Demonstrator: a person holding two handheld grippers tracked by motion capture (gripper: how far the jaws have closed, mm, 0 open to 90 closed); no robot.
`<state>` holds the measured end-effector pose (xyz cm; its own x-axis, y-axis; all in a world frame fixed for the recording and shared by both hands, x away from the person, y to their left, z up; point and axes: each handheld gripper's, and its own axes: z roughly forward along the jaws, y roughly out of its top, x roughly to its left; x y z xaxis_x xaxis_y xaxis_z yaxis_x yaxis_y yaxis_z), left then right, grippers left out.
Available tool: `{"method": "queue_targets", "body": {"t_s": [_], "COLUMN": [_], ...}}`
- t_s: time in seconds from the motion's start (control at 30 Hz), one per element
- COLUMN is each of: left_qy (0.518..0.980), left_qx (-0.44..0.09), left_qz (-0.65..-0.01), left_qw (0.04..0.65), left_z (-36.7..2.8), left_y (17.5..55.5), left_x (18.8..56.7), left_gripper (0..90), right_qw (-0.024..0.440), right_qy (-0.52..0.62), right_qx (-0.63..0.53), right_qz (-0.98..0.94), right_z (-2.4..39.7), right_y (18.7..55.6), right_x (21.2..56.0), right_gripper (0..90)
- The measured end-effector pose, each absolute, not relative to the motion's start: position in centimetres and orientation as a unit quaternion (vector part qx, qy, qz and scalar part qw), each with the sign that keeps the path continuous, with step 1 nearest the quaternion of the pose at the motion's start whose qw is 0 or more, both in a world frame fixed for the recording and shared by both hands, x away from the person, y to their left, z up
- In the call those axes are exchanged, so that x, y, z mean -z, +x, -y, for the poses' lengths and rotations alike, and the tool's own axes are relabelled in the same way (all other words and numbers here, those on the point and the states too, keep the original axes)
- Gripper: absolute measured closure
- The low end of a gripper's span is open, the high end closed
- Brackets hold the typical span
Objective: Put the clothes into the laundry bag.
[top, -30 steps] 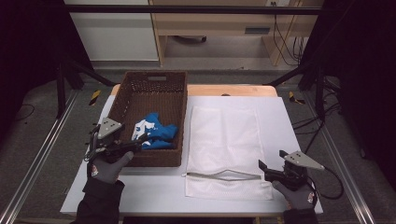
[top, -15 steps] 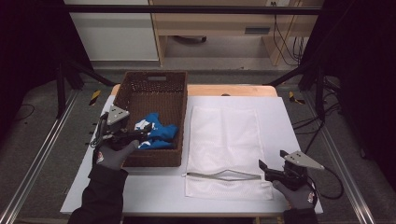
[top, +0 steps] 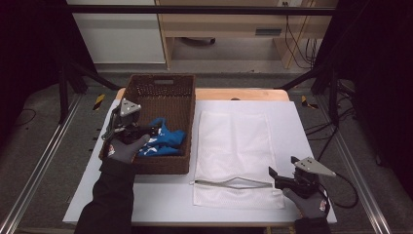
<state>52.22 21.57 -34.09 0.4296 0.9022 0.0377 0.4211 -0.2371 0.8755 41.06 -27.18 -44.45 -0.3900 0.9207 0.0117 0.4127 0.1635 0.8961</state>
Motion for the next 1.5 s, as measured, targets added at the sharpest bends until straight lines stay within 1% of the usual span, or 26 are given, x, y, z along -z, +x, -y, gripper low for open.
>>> {"method": "queue_targets", "body": {"t_s": [0.27, 0.5, 0.8, 0.83, 0.93, 0.97, 1.1, 1.27, 1.5], "left_qy": [0.735, 0.758, 0.779, 0.786, 0.790, 0.797, 0.805, 0.818, 0.830], "left_qx": [-0.285, -0.288, -0.262, -0.252, -0.250, -0.241, -0.232, -0.228, -0.219], "left_qz": [-0.460, -0.447, -0.447, -0.446, -0.442, -0.441, -0.439, -0.436, -0.434], "left_qw": [0.408, 0.377, 0.352, 0.347, 0.343, 0.335, 0.325, 0.298, 0.276], "left_z": [-21.5, -21.3, -21.2, -21.2, -21.1, -21.0, -20.9, -20.5, -20.1], "left_y": [54.1, 55.7, 56.4, 56.5, 56.5, 56.6, 56.8, 57.1, 57.5], "left_x": [34.8, 36.3, 38.0, 38.3, 38.4, 38.7, 39.1, 39.6, 40.4], "left_gripper": [13.2, 14.2, 15.5, 15.4, 15.6, 15.6, 15.3, 15.0, 10.7], "right_qw": [0.287, 0.285, 0.281, 0.282, 0.281, 0.280, 0.278, 0.277, 0.277], "right_qy": [0.470, 0.471, 0.471, 0.470, 0.470, 0.470, 0.471, 0.470, 0.470], "right_qx": [-0.441, -0.439, -0.436, -0.435, -0.433, -0.432, -0.429, -0.427, -0.426], "right_qz": [-0.709, -0.710, -0.714, -0.715, -0.716, -0.717, -0.718, -0.721, -0.722], "right_z": [27.2, 27.2, 27.1, 27.1, 27.1, 27.0, 27.0, 26.9, 27.0], "right_y": [41.2, 41.2, 41.2, 41.3, 41.3, 41.3, 41.4, 41.5, 41.5], "right_x": [44.5, 44.6, 44.7, 44.8, 44.9, 44.9, 45.1, 45.2, 45.2], "right_gripper": [10.2, 10.1, 9.9, 9.8, 9.8, 9.7, 9.5, 9.2, 8.9]}}
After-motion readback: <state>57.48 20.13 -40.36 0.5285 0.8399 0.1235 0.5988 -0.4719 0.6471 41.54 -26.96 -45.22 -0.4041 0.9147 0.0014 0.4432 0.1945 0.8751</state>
